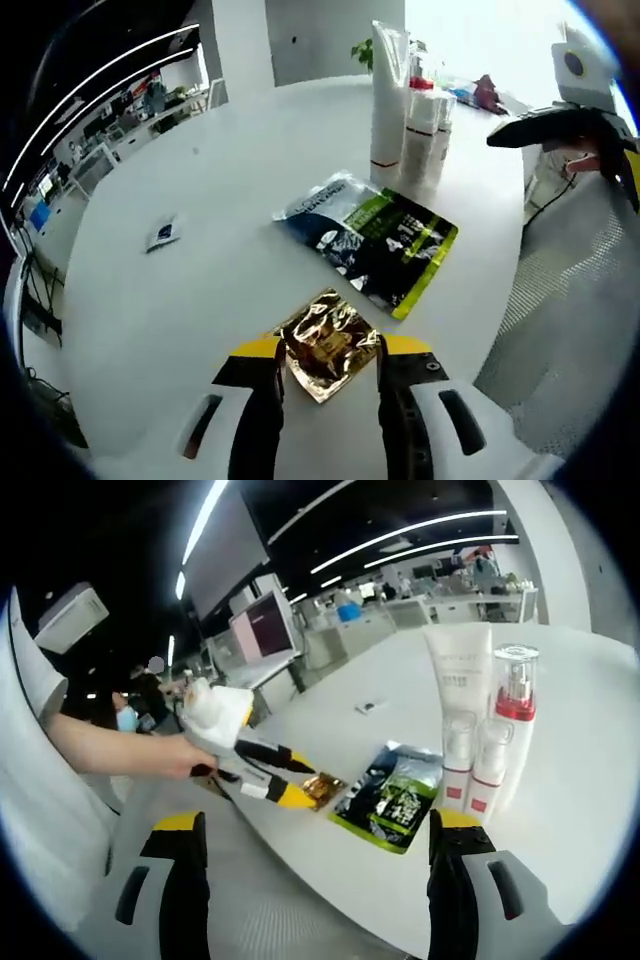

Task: Arrange the skincare products in the storage area until every visible bottle or jar stands upright without overlapping.

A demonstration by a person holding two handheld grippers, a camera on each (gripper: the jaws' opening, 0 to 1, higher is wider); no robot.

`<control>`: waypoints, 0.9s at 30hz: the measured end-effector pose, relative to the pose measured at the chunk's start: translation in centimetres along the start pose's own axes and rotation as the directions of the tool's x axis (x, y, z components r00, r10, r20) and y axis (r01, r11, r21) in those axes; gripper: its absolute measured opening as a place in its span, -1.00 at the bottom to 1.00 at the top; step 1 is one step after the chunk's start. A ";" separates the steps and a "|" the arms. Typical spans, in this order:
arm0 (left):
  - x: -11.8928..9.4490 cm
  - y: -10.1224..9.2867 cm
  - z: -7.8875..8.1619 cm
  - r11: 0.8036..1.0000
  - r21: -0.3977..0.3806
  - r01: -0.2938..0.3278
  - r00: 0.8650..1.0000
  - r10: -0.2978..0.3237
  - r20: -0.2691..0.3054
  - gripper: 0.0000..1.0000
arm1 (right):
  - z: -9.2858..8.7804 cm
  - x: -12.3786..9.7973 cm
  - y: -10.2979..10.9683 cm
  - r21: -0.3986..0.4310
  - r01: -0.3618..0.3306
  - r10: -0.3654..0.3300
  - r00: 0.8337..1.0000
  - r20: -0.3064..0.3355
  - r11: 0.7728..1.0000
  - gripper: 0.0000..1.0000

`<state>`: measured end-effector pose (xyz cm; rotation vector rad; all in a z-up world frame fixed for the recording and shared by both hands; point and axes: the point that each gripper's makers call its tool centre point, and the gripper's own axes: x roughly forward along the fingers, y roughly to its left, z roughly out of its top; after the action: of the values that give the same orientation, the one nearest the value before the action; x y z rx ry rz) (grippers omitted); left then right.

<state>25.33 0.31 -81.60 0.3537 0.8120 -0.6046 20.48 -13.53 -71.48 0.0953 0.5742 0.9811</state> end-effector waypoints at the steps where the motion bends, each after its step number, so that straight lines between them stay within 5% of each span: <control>1: 0.1 0.0 -0.1 1.000 0.003 -0.001 1.000 0.001 -0.003 -0.35 | 0.0 0.0 0.0 0.000 0.003 -0.003 1.000 0.000 1.000 0.82; 4: 0.5 0.2 -0.8 1.000 0.020 -0.010 1.000 0.011 -0.028 -0.39 | 0.1 -0.1 -0.1 0.001 0.010 -0.010 1.000 0.000 1.000 0.82; 14: 1.0 0.0 0.4 1.000 0.000 0.004 1.000 -0.004 0.004 -0.38 | 0.1 -0.1 -0.3 0.005 0.026 -0.026 1.000 -0.007 1.000 0.82; 27: 1.2 0.0 0.5 0.996 0.047 0.074 0.997 -0.074 -0.003 -0.34 | -0.1 0.0 -0.6 0.007 0.034 -0.033 0.999 -0.018 0.999 0.82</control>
<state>26.26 -0.41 -82.14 0.3682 0.8153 -0.6936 20.84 -13.89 -71.71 0.0831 0.5940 0.9482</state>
